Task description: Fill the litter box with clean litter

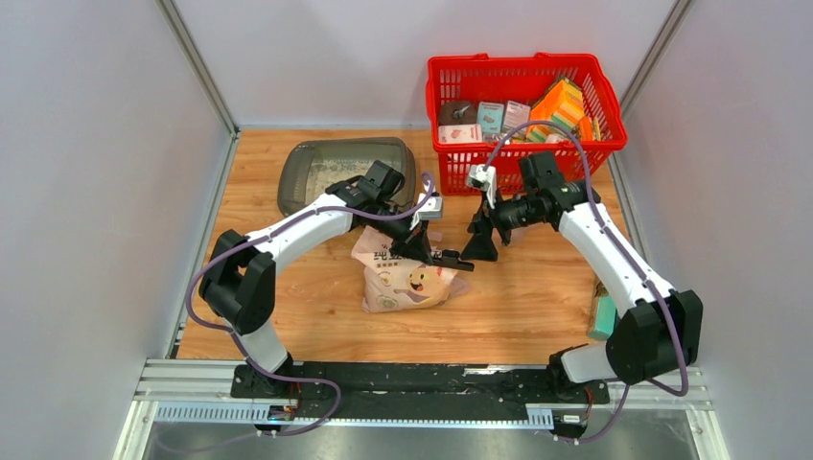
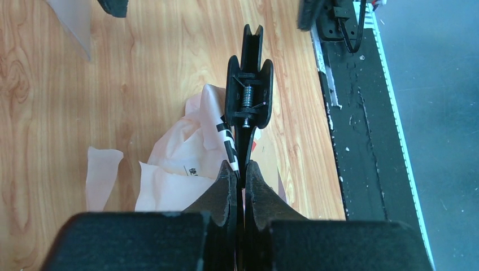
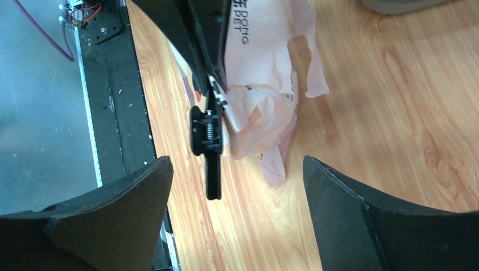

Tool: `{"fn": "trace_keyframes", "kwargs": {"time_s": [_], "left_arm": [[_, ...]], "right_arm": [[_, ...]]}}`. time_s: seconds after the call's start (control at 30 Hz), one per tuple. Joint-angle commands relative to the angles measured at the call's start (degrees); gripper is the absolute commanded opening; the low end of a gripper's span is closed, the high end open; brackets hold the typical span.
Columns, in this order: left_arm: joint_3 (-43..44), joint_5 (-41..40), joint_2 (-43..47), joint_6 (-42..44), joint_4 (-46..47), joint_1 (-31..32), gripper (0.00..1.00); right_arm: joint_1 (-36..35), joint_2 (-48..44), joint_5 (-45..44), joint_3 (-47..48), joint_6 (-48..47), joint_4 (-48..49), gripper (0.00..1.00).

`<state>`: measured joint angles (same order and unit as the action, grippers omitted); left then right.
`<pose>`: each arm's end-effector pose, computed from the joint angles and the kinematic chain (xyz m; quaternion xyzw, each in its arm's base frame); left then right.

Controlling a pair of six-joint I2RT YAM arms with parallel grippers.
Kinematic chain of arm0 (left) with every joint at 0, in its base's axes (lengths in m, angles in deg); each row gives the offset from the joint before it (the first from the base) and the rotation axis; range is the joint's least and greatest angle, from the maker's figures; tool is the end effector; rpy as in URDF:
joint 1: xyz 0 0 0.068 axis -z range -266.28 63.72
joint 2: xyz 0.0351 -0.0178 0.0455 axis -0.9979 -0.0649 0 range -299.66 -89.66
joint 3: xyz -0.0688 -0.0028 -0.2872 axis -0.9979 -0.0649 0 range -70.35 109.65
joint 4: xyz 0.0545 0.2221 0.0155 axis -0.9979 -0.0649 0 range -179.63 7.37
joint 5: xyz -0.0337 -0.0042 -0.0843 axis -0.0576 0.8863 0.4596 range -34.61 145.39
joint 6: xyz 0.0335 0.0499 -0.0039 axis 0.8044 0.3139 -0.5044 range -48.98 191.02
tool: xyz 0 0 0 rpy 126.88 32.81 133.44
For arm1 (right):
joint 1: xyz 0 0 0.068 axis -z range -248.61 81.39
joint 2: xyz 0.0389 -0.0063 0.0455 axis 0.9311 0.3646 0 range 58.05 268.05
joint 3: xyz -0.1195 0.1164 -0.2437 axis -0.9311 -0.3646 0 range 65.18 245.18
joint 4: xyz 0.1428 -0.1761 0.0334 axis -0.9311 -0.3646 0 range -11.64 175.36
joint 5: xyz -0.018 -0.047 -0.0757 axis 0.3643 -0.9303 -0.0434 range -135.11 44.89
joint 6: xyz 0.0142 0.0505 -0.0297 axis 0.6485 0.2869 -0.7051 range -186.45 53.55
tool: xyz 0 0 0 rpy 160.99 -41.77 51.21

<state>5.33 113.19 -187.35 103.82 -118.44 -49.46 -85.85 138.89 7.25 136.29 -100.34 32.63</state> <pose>0.2398 -0.2268 0.2923 0.5901 0.6142 -0.4726 0.2261 0.2172 0.1044 0.3308 -0.4708 0.7410 0.3931 0.2734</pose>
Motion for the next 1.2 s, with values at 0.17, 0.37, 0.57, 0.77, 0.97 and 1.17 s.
{"fn": "trace_keyframes", "kwargs": {"time_s": [0.17, 0.37, 0.57, 0.77, 0.97, 1.17], "left_arm": [[1.5, -0.5, 2.9, 0.8, 1.1, 0.4, 0.00], [-0.7, -0.6, 3.6, -4.2, 5.6, 0.4, 0.00], [-0.8, -0.8, 3.6, -4.7, 6.0, 0.4, 0.00], [-1.1, -0.8, 3.4, -5.5, 6.5, 0.5, 0.00], [-1.0, -0.8, 3.1, -6.3, 7.2, 0.5, 0.00], [-0.9, -0.6, 3.0, -7.3, 8.1, 0.5, 0.00]], "right_arm": [[-4.9, -6.1, -2.8, -6.4, -3.8, 9.0, 0.77], [-6.8, -5.2, -4.0, -7.4, 0.6, 18.2, 0.63], [-8.8, -6.6, -4.7, -8.4, -0.2, 18.6, 0.51], [-9.4, -6.5, -4.9, -9.1, -0.6, 18.0, 0.40], [-9.4, -6.6, -4.6, -9.8, -1.1, 16.8, 0.41], [-9.4, -6.3, -5.3, -10.0, -0.3, 17.0, 0.45]]}}
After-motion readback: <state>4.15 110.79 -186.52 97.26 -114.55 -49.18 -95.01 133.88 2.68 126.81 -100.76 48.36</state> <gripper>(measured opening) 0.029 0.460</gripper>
